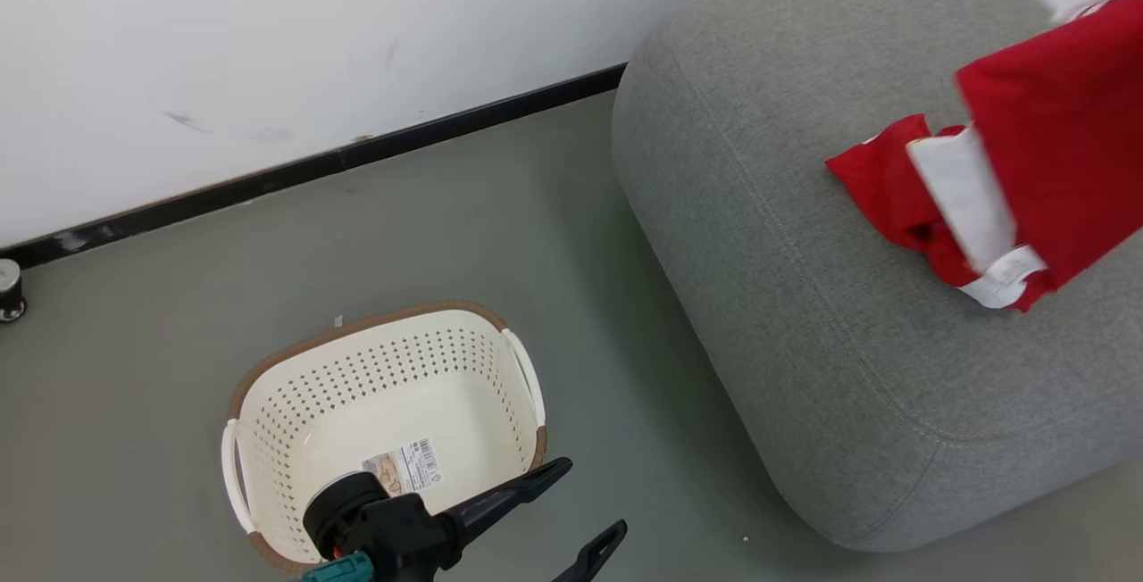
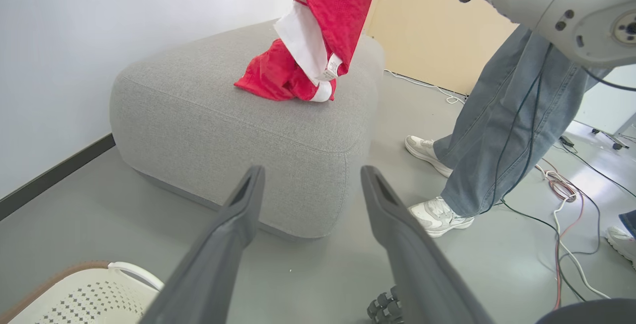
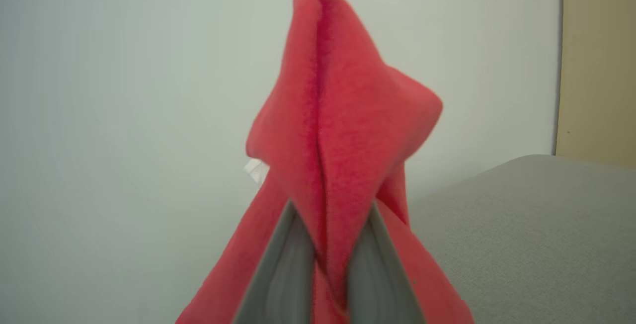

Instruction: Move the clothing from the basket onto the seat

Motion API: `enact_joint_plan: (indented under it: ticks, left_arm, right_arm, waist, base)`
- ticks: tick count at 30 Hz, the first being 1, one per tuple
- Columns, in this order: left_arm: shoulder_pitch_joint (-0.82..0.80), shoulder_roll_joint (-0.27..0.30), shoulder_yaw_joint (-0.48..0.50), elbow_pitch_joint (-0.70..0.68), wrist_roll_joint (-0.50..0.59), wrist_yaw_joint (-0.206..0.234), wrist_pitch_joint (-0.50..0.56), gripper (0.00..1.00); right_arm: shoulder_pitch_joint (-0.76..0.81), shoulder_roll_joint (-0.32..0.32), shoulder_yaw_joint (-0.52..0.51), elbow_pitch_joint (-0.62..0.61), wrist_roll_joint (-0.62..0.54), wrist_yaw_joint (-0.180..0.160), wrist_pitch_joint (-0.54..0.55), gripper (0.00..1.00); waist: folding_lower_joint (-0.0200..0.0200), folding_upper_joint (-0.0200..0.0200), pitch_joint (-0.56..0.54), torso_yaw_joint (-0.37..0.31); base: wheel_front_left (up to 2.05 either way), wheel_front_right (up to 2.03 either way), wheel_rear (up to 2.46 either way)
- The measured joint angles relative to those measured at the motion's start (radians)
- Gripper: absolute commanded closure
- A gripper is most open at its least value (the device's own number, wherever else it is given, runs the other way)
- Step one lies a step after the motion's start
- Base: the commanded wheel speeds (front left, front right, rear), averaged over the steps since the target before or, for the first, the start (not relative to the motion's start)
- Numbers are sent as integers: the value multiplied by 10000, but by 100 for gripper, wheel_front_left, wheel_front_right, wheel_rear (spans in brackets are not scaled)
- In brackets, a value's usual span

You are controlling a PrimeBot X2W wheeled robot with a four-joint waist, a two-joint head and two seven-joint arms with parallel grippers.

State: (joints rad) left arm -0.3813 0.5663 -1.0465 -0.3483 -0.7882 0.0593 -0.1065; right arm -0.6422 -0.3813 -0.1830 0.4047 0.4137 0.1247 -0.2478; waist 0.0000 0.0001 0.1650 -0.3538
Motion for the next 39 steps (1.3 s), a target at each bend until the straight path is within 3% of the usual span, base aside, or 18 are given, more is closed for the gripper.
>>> enact_joint_plan:
  ticks: [9,16,24,39]
  left_arm:
    - [-1,52,-15,-178,2,-2,100,0]
    - [-6,96,-21,-272,2,-15,194,0]
    - [-17,284,4,-357,21,-19,270,0]
    - [-83,686,146,-627,161,-12,443,0]
  right_arm:
    - [-476,63,-894,667,-1051,0,-2,100]
    - [-858,483,-1538,780,-1741,0,-2,100]
    - [-1035,617,-2934,1160,-2715,-2,-54,100]
    - [-975,1883,-4838,1626,-3864,0,-73,100]
  waist:
    - [0,0,219,360]
    - [0,0,420,631]
    - [1,0,680,870]
    - [0,0,1261,1312]
  base:
    - [0,0,0]
    - [0,0,0]
    - [0,0,0]
    - [0,0,0]
